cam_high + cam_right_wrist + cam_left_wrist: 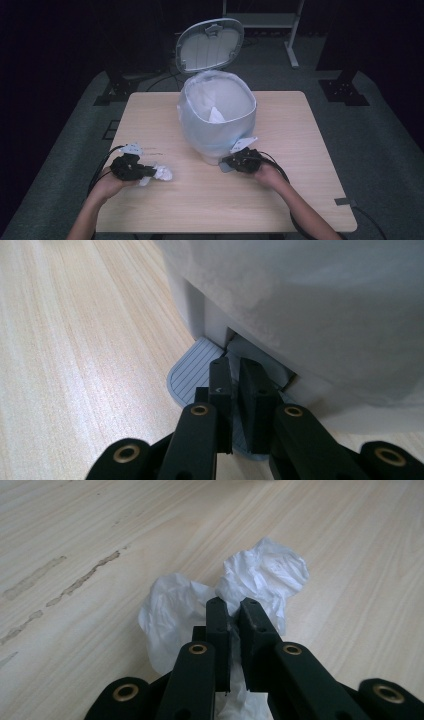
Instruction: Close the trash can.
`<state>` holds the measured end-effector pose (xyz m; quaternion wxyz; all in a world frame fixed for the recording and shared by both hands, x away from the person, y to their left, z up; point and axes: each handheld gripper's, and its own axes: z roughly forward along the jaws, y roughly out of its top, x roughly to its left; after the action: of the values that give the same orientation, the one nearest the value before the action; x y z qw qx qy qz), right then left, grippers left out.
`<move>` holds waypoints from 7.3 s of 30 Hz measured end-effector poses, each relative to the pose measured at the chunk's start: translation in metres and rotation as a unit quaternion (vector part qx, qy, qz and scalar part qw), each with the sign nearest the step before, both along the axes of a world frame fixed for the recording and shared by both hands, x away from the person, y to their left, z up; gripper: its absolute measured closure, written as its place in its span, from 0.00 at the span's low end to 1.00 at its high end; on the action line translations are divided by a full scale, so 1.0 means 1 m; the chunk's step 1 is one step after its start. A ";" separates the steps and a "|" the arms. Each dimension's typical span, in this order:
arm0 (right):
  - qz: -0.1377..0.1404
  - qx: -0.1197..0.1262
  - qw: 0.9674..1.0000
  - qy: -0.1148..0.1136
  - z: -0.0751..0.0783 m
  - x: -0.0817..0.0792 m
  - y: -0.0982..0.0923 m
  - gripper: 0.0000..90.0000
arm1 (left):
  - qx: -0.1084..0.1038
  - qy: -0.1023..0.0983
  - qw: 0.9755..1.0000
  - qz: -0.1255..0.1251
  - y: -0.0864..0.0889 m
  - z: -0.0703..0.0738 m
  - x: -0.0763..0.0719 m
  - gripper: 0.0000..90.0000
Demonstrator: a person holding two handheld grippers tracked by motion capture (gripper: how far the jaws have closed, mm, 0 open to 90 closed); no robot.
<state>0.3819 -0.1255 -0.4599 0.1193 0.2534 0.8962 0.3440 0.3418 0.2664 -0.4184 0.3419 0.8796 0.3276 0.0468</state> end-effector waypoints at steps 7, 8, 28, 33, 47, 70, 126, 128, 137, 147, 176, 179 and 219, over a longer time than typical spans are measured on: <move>0.000 0.000 1.000 0.000 0.000 0.000 0.000 0.93 | 0.005 0.005 1.000 -0.013 -0.003 0.007 -0.001 0.94; 0.000 0.000 1.000 0.000 0.000 0.000 0.000 0.93 | 0.004 0.005 1.000 -0.013 -0.003 0.008 -0.002 0.94; 0.000 0.000 1.000 0.000 0.000 0.000 0.000 0.93 | -0.006 0.000 1.000 -0.020 0.001 0.034 -0.006 0.94; 0.001 0.000 1.000 0.000 0.000 0.000 0.000 0.93 | -0.007 -0.002 1.000 -0.019 0.001 0.043 -0.006 0.94; 0.001 0.000 1.000 0.000 0.000 0.000 0.000 0.93 | -0.004 -0.005 1.000 -0.015 0.005 0.063 -0.007 0.94; 0.001 0.001 1.000 0.001 0.000 0.000 0.000 0.93 | -0.008 -0.012 1.000 -0.020 0.004 0.088 -0.010 0.94; 0.001 0.000 1.000 0.001 0.000 0.000 0.000 0.93 | -0.002 -0.043 0.999 -0.029 -0.015 0.165 -0.010 0.94; 0.001 0.000 1.000 0.001 0.000 0.000 0.000 0.93 | -0.002 -0.044 0.999 -0.027 -0.016 0.167 -0.009 0.94; 0.002 0.000 1.000 0.001 0.000 0.000 0.000 0.93 | 0.001 -0.047 0.998 -0.032 -0.020 0.178 -0.008 0.94; 0.002 0.000 1.000 0.001 0.000 0.000 0.000 0.93 | 0.005 -0.054 0.998 -0.038 -0.027 0.189 -0.006 0.94; 0.004 0.000 1.000 0.002 0.000 0.000 0.000 0.93 | -0.006 -0.064 0.996 -0.058 -0.046 0.213 0.001 0.94; 0.003 0.000 1.000 0.002 0.000 0.000 0.000 0.93 | -0.002 -0.065 0.996 -0.061 -0.048 0.215 0.003 0.94; 0.009 0.001 1.000 0.002 0.000 0.001 -0.001 0.93 | -0.001 -0.082 0.992 -0.092 -0.095 0.243 0.026 0.94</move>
<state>0.3831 -0.1266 -0.4596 0.1144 0.2462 0.8985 0.3450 0.3677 0.1716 -0.1757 0.3716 0.8988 0.2157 0.0868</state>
